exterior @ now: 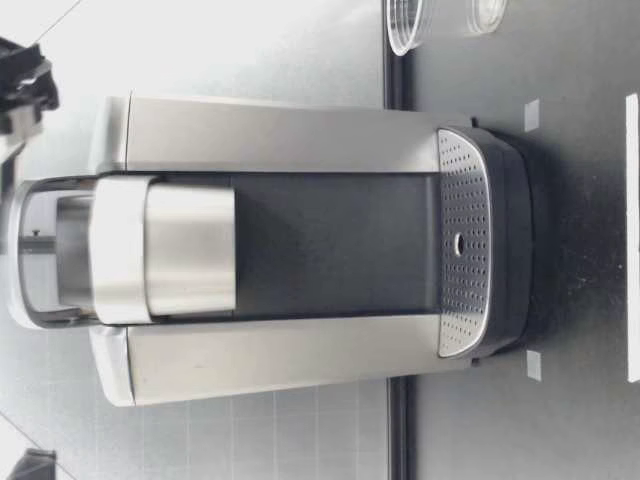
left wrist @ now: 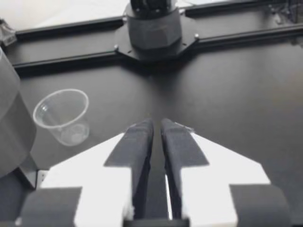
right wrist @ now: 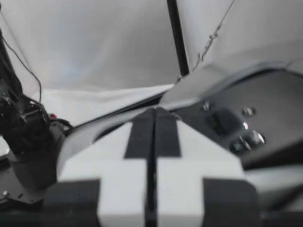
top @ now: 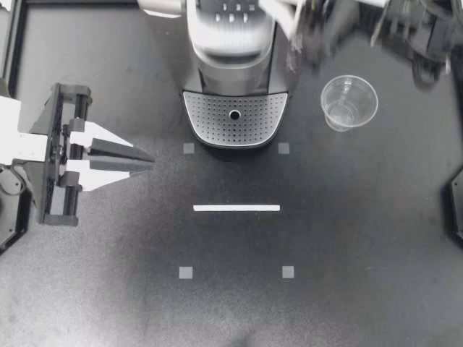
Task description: Place the coffee capsule inside the capsule container, then place the cup onto the center of the cup tray, then push the 'Hot Water' and 'Travel Mug' buttons.
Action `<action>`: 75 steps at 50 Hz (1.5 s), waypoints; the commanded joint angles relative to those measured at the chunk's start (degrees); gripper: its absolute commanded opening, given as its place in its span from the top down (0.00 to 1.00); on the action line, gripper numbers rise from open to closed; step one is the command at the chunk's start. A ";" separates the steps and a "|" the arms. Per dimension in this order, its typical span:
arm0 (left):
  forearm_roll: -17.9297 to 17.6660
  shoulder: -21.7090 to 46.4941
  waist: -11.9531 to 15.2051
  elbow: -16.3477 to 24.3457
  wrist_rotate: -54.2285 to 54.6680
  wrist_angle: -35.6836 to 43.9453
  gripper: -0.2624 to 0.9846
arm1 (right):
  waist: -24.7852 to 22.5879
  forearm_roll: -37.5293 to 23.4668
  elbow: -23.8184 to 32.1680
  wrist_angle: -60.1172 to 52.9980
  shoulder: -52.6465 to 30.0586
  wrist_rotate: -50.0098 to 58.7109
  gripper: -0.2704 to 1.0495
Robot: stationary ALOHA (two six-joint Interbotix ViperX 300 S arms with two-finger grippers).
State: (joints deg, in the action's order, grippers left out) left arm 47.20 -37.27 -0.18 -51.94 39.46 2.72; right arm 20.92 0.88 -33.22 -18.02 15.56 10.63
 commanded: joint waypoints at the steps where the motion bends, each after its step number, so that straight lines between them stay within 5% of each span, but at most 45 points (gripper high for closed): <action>1: -0.09 -0.44 0.09 0.62 0.09 0.53 0.66 | -0.18 0.18 -0.35 -1.32 2.29 0.18 0.76; 46: -0.26 0.35 0.09 0.53 0.09 0.44 0.66 | -1.93 0.53 -9.84 -1.23 6.86 4.39 0.76; 65: -2.29 1.49 0.09 -0.18 0.09 0.53 0.66 | 1.85 7.65 -27.51 11.43 24.61 16.79 0.76; 75: -2.46 2.46 0.35 -0.18 0.09 0.97 0.66 | 6.24 8.26 -35.68 14.50 25.84 27.25 0.76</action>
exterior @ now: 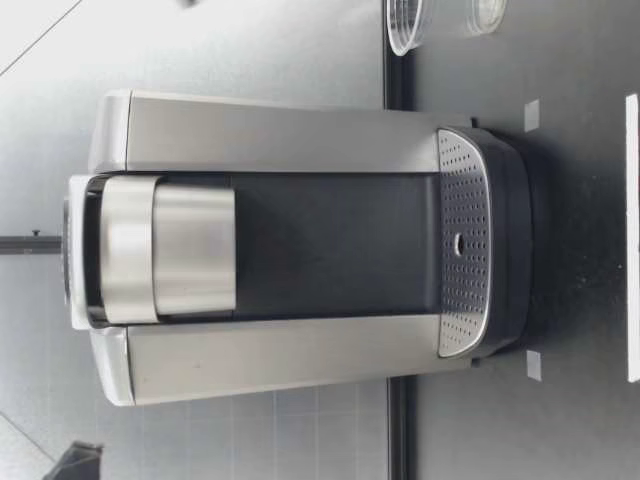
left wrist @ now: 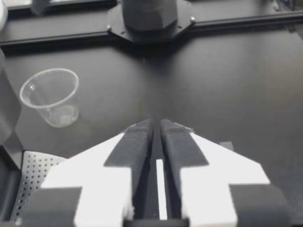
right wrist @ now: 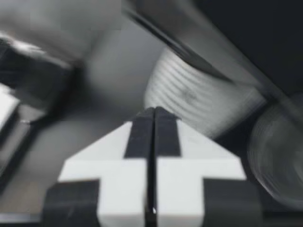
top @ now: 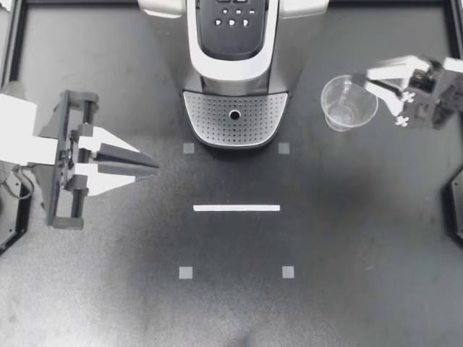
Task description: Place the coffee capsule inside the capsule container, then place the cup onto the center of the cup tray, then push the 'Hot Water' and 'Travel Mug' buttons.
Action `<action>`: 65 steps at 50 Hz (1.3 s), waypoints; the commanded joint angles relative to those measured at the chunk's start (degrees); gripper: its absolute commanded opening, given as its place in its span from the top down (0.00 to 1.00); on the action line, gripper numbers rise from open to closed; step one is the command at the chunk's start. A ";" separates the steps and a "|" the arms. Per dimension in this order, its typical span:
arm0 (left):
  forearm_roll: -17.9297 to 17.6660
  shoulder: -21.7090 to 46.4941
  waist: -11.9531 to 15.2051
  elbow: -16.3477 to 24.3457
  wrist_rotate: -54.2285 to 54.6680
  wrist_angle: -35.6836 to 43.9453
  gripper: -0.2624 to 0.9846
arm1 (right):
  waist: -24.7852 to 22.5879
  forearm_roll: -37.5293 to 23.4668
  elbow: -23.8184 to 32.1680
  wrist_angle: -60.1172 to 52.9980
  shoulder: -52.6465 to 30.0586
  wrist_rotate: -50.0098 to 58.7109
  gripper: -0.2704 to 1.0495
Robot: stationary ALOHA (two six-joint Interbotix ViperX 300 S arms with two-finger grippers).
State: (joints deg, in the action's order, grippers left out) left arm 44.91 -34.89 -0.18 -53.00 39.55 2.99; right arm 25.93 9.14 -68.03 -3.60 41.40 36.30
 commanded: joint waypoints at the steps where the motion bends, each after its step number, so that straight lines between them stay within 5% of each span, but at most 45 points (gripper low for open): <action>1: -0.35 0.18 0.35 0.79 0.00 1.05 0.66 | 1.58 -0.09 -1.41 0.09 0.00 2.02 0.76; 16: -1.23 0.97 1.14 0.62 0.00 4.04 0.66 | 9.93 0.00 -6.68 2.29 2.02 7.12 0.75; 31: -1.23 1.32 2.02 0.18 -0.26 4.04 0.66 | 10.11 0.00 -7.73 2.72 -0.53 8.26 0.72; 55: -1.23 1.49 2.02 -0.53 -0.26 4.22 0.66 | 10.11 0.09 -5.36 2.37 -8.44 8.35 0.46; 65: -1.23 1.49 2.02 -0.62 -0.26 4.22 0.66 | 10.11 0.09 -3.78 2.29 -11.34 8.26 0.42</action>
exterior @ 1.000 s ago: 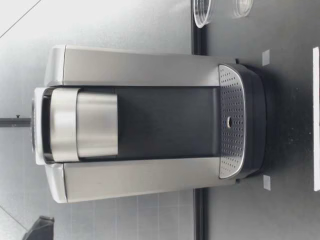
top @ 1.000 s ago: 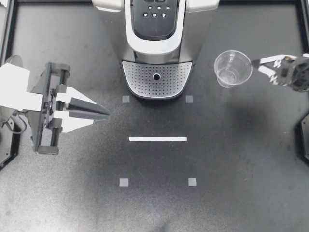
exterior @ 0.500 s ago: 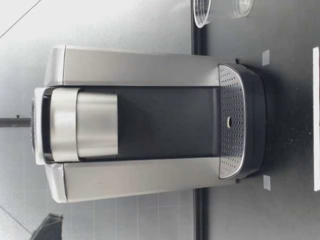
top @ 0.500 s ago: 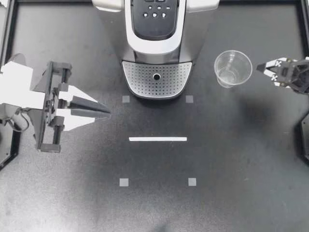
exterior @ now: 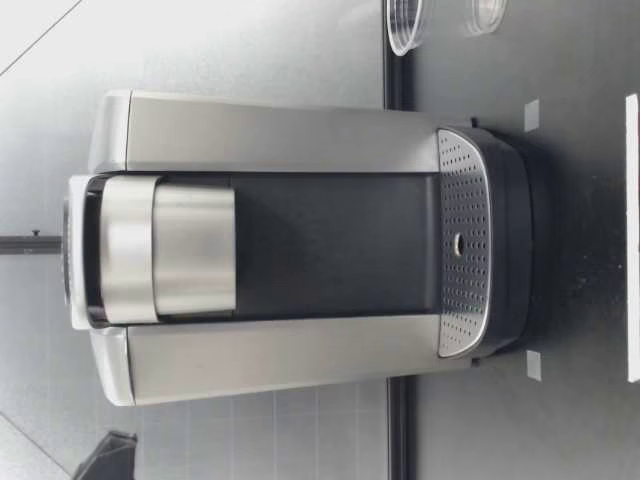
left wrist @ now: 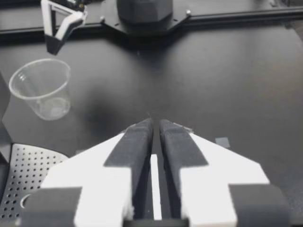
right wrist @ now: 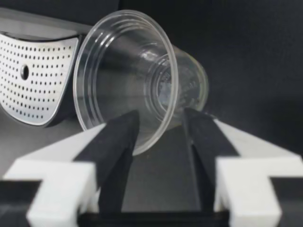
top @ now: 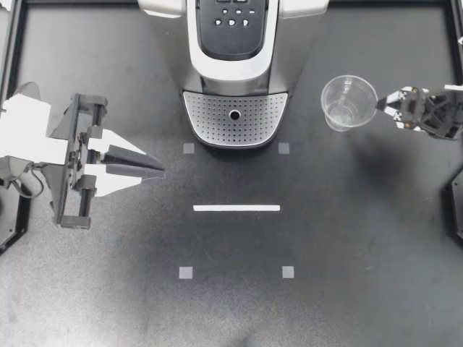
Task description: Place the coffee capsule inside the capsule container, then place the cup onto the center of the cup tray, then push the 'Hot Water' and 'Travel Mug' buttons.
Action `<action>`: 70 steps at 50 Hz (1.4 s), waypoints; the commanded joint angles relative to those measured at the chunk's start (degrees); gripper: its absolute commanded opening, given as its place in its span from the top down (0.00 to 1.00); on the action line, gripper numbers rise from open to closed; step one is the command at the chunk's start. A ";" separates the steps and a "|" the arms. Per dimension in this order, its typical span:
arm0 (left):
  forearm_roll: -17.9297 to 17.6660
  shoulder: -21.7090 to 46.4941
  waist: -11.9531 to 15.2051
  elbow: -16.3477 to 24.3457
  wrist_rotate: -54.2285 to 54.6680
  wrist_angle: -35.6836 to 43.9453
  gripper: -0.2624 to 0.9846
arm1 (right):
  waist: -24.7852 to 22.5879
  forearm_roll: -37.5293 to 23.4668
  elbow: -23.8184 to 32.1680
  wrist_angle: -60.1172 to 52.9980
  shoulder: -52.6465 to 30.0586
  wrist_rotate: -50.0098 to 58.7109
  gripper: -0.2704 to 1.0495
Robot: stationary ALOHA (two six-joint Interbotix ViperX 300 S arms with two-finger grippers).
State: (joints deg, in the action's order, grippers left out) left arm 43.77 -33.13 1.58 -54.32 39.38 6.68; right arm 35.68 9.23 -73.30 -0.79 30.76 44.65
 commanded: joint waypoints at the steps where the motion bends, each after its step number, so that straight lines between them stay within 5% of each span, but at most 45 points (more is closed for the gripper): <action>1: -0.09 -0.26 0.26 0.62 -0.09 0.53 0.66 | 0.35 0.00 1.67 -0.53 -1.05 -0.09 0.42; 28: -0.09 -0.26 0.26 0.53 -0.09 0.53 0.66 | 0.35 -0.18 3.87 -0.18 -6.77 -0.35 0.43; 55: -0.09 -0.26 0.26 0.35 -0.09 0.53 0.66 | 0.35 -0.18 4.13 0.44 -4.92 -0.18 0.72; 70: -0.09 -0.44 0.26 0.26 -0.09 1.14 0.66 | -4.22 0.09 5.10 2.29 -1.49 4.48 0.74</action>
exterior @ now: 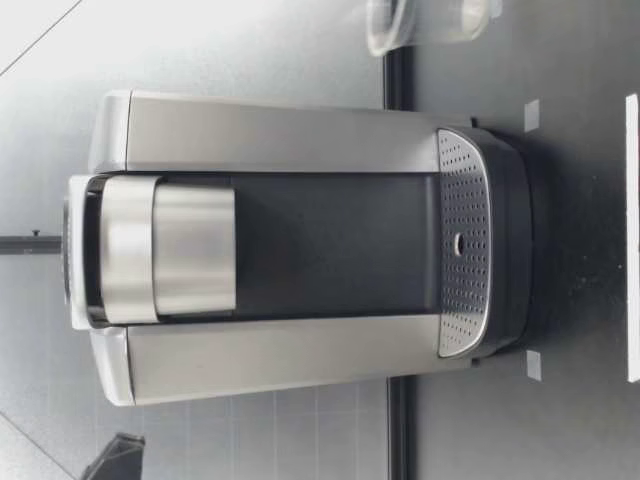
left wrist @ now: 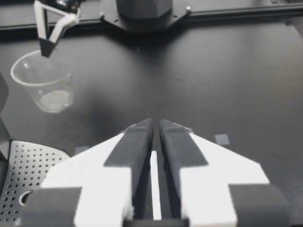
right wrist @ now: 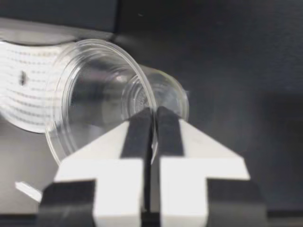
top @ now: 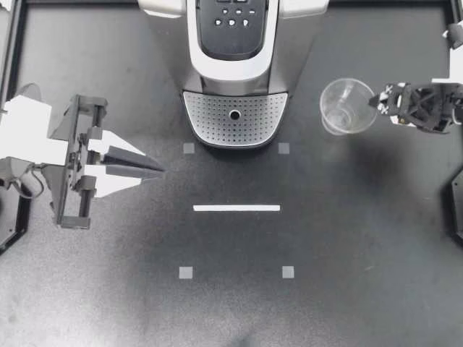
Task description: Place the coffee capsule inside the capsule container, then place the cup onto the center of the cup tray, then push the 'Hot Water' and 'Travel Mug' buttons.
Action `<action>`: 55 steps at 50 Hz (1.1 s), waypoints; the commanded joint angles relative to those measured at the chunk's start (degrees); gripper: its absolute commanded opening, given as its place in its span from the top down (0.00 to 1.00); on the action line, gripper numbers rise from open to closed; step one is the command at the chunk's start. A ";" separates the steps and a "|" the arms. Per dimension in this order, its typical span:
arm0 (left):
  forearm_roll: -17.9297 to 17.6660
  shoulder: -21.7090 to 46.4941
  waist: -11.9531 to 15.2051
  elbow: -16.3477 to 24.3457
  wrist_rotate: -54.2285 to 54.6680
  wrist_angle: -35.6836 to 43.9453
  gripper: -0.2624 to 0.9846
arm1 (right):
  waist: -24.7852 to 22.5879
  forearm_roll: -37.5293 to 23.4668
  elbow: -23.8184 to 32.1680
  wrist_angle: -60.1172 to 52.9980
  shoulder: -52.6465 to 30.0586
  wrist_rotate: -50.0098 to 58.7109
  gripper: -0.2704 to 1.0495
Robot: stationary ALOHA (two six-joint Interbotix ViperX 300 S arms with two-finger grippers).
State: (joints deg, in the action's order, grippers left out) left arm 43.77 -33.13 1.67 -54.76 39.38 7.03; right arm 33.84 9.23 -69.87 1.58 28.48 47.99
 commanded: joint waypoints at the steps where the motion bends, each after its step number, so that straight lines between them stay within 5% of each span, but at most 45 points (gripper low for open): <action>1: -0.09 -0.44 0.18 0.70 -0.09 0.97 0.66 | -3.16 0.09 1.85 -0.18 0.88 1.93 0.74; 18: -0.09 -0.44 0.18 0.53 -0.09 1.32 0.66 | -12.57 0.09 7.38 -5.54 -3.96 8.53 0.74; 55: -0.09 -0.88 0.18 -0.26 -0.09 2.55 0.66 | -12.83 -0.35 23.55 -8.09 -23.38 8.00 0.74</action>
State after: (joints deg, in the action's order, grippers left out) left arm 43.77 -33.75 1.67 -55.63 39.38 8.88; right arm 21.27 8.96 -48.25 -5.89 5.27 56.07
